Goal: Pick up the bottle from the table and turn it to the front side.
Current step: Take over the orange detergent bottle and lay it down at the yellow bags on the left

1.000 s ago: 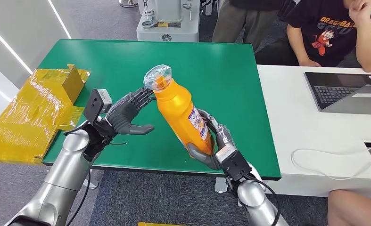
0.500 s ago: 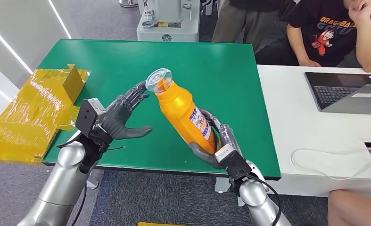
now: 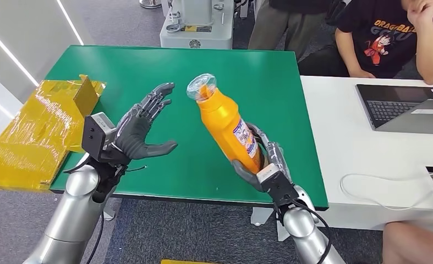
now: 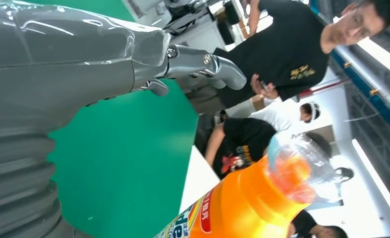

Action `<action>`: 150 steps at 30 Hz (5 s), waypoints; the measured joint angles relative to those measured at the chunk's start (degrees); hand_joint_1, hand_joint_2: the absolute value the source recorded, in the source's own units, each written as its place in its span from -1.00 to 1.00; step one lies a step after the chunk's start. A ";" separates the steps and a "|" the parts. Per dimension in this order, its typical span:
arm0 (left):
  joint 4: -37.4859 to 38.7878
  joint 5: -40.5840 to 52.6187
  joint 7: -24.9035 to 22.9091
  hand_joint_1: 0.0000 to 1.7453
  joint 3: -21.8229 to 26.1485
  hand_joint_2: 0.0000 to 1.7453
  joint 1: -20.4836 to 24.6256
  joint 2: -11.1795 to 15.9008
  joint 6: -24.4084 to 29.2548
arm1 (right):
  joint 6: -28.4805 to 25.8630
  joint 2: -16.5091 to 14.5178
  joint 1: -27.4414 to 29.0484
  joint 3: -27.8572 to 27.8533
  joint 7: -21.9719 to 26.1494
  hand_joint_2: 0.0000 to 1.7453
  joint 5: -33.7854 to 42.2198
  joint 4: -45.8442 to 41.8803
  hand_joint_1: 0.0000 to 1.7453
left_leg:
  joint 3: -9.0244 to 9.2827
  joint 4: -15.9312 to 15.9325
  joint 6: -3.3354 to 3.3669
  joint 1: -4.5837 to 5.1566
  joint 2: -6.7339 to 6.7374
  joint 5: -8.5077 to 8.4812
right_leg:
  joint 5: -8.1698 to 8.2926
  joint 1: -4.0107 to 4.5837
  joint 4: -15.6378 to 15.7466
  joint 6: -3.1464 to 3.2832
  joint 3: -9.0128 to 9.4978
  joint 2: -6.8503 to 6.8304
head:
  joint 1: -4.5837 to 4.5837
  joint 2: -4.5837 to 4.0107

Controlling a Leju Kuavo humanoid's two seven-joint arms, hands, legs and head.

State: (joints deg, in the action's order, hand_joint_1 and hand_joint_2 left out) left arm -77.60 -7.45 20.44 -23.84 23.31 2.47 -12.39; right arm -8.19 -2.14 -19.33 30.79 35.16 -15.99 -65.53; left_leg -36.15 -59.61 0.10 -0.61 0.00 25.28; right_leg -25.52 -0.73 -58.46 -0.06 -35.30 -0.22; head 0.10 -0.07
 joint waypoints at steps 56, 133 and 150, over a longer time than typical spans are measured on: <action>25.32 -3.35 -6.30 -1.00 -9.69 1.00 10.98 -13.57 7.60 | -1.86 -2.64 -8.41 -3.04 3.58 1.00 -2.66 5.38 1.00 | -0.12 -0.01 0.00 0.02 -0.05 0.00 | 0.01 -0.01 -0.04 0.00 -0.09 -0.05 | -0.01 0.00; 22.40 -4.62 -8.81 1.00 -12.73 1.00 14.81 -17.15 13.22 | -2.86 -3.32 -7.46 -2.41 4.13 1.00 -2.57 12.22 1.00 | -0.11 -0.01 0.00 0.02 -0.02 0.00 | 0.02 0.00 -0.06 0.01 -0.09 -0.01 | -0.01 0.00; 24.52 -5.28 -7.69 1.00 -12.67 1.00 14.94 -17.13 13.04 | -3.11 -3.32 -7.50 -2.56 4.62 1.00 -2.72 13.65 1.00 | -0.11 -0.01 0.00 0.02 -0.02 0.00 | 0.02 -0.01 -0.06 0.01 -0.09 -0.01 | -0.01 0.00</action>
State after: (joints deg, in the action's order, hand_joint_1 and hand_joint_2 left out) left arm -53.08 -12.73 12.74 -36.50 38.25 -14.67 0.66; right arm -11.30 -5.46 -26.82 28.23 39.78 -18.71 -51.88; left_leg -36.26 -59.62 0.10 -0.59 -0.02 25.27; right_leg -25.50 -0.74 -58.52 -0.05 -35.39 -0.23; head 0.09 -0.07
